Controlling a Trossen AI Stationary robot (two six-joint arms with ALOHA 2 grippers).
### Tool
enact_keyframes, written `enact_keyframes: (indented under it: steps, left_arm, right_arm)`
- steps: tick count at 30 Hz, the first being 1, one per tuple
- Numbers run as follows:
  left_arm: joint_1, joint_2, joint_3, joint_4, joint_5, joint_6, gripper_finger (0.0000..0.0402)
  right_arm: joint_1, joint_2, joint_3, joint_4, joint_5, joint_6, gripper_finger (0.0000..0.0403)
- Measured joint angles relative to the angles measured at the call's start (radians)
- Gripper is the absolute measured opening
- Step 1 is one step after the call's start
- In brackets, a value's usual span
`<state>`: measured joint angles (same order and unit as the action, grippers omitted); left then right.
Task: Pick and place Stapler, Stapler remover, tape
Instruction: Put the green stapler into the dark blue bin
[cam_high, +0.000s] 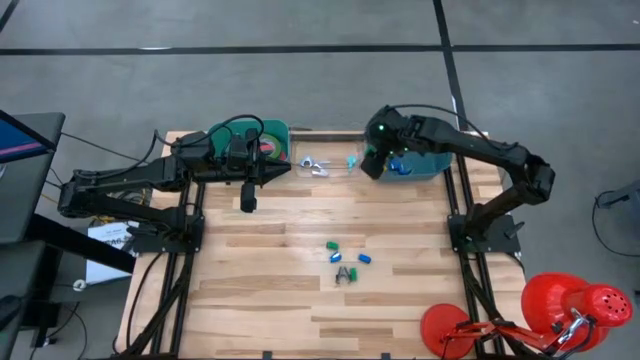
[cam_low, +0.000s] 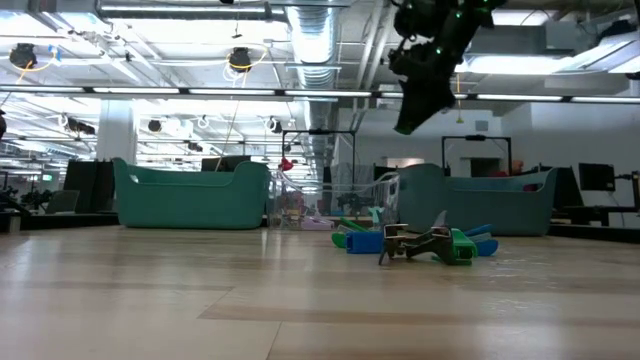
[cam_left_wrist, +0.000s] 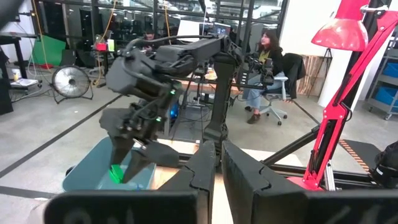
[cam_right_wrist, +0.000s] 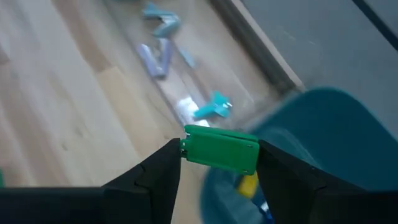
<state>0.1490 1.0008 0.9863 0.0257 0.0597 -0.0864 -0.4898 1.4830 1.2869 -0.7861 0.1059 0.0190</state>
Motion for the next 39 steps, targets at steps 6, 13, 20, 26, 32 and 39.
enact_keyframes:
  steps: [6,13,20,26,32,39]
  left_arm:
    - [0.0,0.0,0.0,0.001,0.0,0.0,0.0021]
    - [0.0,0.0,0.0,0.001,0.0,0.0,0.0021]
    - [0.0,0.0,0.0,0.001,0.0,0.0,0.0021]
    - [0.0,0.0,0.0,0.002,0.0,0.0,0.0021]
    - [0.0,0.0,0.0,0.002,0.0,0.0,0.0021]
    - [0.0,0.0,0.0,0.002,0.0,0.0,0.0021]
  right_arm:
    - [-0.08,0.0,0.0,-0.051,0.0,0.005,0.0191]
    - [-0.125,0.011,0.0,-0.119,0.0,0.008,0.0187]
    - [-0.137,0.01,-0.079,-0.093,0.0,0.008,0.0193]
    - [-0.147,0.01,-0.177,-0.072,0.0,0.008,0.019]
    - [-0.153,0.011,-0.229,-0.037,0.0,0.008,0.0189]
    - [-0.153,0.011,-0.232,-0.036,0.0,0.008,0.0195]
